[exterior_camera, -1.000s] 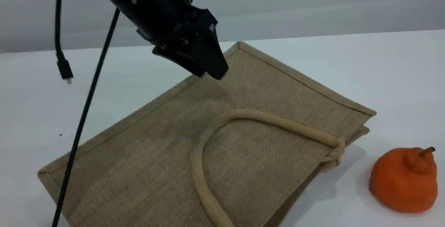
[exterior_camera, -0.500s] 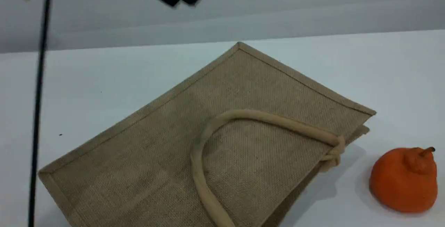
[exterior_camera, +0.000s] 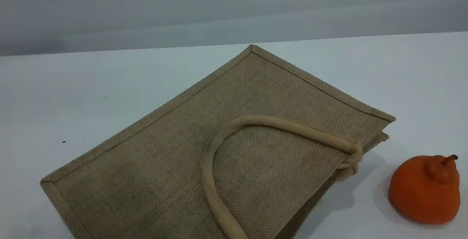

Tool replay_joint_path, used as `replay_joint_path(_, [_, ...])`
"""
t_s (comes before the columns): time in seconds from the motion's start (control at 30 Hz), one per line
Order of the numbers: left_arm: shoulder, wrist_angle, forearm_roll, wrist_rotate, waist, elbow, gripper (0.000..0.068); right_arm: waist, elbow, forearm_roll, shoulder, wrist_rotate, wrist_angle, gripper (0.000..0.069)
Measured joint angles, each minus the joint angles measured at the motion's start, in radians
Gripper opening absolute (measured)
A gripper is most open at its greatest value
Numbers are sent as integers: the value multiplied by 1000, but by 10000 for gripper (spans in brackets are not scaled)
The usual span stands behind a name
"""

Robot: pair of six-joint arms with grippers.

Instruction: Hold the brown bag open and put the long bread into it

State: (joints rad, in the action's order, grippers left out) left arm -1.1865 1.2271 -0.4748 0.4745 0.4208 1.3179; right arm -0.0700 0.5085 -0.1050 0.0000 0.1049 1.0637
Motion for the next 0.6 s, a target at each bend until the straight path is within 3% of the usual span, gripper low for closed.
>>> replay_joint_path(0.2, [258, -5, 30, -71, 0, -155, 385, 0, 0, 0, 0, 0, 2, 405])
replay_joint_path(0.47, [669, -118, 266, -285, 0, -404, 385, 0, 0, 0, 0, 0, 2, 405])
replay_joint_path(0.6, [838, -121, 364, -349, 0, -527, 385, 0, 0, 0, 0, 1, 3, 401])
